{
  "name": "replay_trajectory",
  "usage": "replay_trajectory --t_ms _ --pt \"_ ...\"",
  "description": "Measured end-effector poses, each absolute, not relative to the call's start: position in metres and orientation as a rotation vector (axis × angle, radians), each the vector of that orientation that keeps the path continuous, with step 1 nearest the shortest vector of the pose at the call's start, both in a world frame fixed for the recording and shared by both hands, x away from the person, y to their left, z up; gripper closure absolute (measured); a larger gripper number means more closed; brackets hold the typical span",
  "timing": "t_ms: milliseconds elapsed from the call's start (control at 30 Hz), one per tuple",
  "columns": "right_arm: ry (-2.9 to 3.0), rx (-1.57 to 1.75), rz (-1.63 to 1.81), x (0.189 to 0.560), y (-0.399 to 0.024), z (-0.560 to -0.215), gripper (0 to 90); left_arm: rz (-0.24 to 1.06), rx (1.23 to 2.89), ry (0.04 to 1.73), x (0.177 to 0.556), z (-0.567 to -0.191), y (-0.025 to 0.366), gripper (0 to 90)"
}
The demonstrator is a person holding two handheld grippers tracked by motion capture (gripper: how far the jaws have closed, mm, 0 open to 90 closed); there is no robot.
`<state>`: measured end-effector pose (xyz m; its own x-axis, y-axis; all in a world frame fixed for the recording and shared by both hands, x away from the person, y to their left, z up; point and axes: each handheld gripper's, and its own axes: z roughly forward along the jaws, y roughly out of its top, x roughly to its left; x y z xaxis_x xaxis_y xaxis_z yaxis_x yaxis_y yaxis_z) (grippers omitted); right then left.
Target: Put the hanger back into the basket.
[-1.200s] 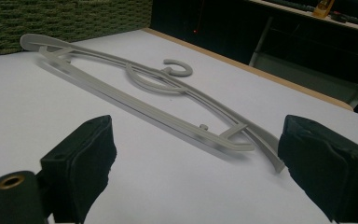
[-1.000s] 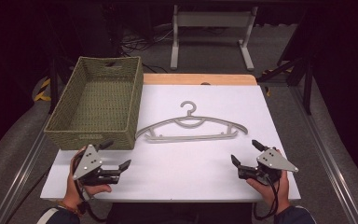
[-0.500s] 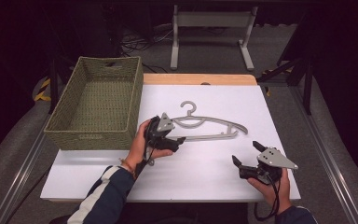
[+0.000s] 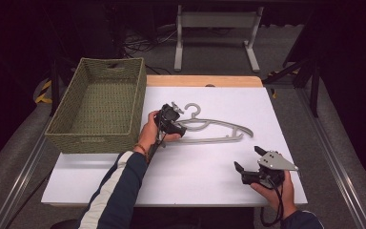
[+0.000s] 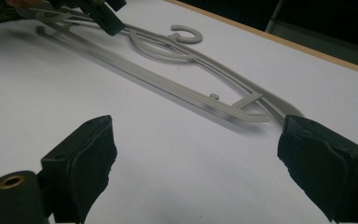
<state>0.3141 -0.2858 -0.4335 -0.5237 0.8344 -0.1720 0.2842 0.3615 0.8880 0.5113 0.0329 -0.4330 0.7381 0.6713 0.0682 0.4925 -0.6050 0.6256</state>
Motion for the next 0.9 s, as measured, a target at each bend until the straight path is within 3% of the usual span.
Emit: replay_trajectory --t_ms 433,633,667,700,733,800,900 --pt "2.025 0.992 1.101 0.317 -0.288 -0.436 11.5 0.246 2.421 0.955 0.534 -0.444 0.029 21.7" --pt "2.045 1.007 1.095 0.319 -0.288 -0.437 12.0 0.207 2.469 0.901 0.529 -0.438 0.028 46.8" --pt "2.045 1.007 1.095 0.319 -0.288 -0.437 12.0 0.185 2.492 0.873 0.526 -0.435 0.027 46.8" --pt "2.049 1.012 1.097 0.320 -0.288 -0.438 12.1 0.177 2.512 0.854 0.525 -0.434 0.025 62.7" --pt "2.055 1.013 1.098 0.320 -0.288 -0.438 12.1 0.192 2.534 0.840 0.523 -0.433 0.023 68.1" --pt "2.057 1.022 1.097 0.320 -0.289 -0.438 12.1 0.194 2.553 0.824 0.520 -0.432 0.019 74.0" --pt "2.059 1.025 1.097 0.320 -0.289 -0.438 12.1 0.200 2.609 0.746 0.519 -0.430 0.014 75.4"
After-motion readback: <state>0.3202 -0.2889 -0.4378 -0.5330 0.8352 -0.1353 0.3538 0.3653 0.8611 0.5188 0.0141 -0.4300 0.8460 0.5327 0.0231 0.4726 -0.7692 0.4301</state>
